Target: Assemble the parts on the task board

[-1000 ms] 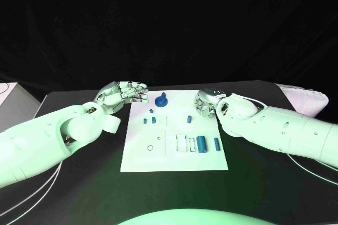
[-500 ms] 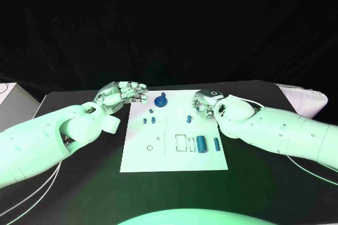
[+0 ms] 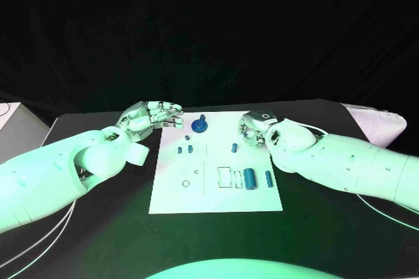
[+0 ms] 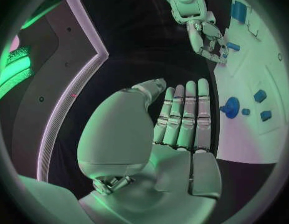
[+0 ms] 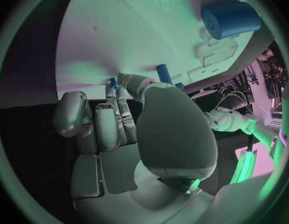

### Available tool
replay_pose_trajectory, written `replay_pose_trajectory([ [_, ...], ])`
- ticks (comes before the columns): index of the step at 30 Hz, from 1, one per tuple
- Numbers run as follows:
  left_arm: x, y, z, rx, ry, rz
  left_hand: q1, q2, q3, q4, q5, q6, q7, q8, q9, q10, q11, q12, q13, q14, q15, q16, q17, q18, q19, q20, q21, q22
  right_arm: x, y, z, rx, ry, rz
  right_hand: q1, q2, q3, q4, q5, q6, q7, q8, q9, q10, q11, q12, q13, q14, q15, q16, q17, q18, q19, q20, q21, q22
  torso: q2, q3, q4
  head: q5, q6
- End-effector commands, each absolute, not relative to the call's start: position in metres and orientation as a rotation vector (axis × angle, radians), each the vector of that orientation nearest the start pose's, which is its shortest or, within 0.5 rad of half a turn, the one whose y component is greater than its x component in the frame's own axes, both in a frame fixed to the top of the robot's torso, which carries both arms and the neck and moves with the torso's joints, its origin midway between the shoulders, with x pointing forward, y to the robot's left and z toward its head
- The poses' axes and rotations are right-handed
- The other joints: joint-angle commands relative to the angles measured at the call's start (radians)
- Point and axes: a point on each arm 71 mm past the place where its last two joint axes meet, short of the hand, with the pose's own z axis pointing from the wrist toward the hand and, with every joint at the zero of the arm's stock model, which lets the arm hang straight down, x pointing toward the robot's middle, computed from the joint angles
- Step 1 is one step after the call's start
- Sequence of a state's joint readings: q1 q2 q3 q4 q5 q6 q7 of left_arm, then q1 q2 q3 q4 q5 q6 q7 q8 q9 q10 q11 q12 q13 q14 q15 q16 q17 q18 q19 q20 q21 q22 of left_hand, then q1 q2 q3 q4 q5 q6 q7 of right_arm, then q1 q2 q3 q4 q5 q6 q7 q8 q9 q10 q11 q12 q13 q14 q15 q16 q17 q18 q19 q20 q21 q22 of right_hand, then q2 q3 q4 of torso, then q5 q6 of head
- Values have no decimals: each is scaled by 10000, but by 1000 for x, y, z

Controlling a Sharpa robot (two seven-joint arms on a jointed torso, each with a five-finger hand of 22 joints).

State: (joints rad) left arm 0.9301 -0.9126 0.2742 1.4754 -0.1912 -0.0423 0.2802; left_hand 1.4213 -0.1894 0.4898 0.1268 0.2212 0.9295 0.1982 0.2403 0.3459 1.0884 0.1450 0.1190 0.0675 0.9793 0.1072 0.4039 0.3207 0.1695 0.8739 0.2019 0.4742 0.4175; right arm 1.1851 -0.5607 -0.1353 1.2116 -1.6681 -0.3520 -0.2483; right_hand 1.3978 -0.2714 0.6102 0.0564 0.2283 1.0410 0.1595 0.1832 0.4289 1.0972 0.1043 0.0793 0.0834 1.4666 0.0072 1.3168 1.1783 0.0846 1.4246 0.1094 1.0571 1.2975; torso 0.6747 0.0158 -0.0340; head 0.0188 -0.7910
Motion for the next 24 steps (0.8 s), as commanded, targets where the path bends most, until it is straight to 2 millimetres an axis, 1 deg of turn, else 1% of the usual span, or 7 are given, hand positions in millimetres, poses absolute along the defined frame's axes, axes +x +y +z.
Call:
replay_pose_trajectory([
  [1,481,252,-201,-10810,15133,-16547,74,-2,-12,-47,0,72,-15,-33,-7,-23,45,-35,-1,61,-22,-35,17,97,76,2,-63,-16,520,-150,-247,-3109,16986,3644,-29,38,15,-51,23,63,-10,-29,-24,128,-35,92,56,91,46,59,35,108,17,-25,96,55,3,-2,5,-16,-5],
  [9,481,253,-201,-10789,15180,-16515,68,3,-18,-43,-1,71,-11,-35,-9,-29,49,-40,-1,62,-20,-42,22,95,76,2,-67,-17,522,-155,-247,-2924,16904,3381,31,123,152,-127,38,89,-14,-41,-46,202,-54,115,68,109,24,99,71,94,52,-48,188,116,2,0,-2,-33,-7],
  [14,481,253,-201,-10784,15196,-16501,68,3,-18,-43,-1,71,-11,-35,-9,-29,49,-40,-1,62,-20,-42,22,95,76,2,-67,-17,523,-156,-247,-2895,16839,3329,73,213,329,-256,-60,147,-37,-47,-66,478,-111,226,129,176,-26,206,192,28,181,-91,570,337,5,5,4,-40,-16],
  [24,481,253,-202,-10787,15236,-16472,68,3,-18,-43,-1,71,-11,-35,-9,-29,49,-40,-1,62,-20,-42,22,95,76,2,-67,-17,523,-157,-246,-2956,16714,3234,91,240,397,-318,-103,169,-52,-51,-74,577,-137,265,157,192,-47,228,213,16,206,-113,650,389,0,-1,0,-42,-39],
])
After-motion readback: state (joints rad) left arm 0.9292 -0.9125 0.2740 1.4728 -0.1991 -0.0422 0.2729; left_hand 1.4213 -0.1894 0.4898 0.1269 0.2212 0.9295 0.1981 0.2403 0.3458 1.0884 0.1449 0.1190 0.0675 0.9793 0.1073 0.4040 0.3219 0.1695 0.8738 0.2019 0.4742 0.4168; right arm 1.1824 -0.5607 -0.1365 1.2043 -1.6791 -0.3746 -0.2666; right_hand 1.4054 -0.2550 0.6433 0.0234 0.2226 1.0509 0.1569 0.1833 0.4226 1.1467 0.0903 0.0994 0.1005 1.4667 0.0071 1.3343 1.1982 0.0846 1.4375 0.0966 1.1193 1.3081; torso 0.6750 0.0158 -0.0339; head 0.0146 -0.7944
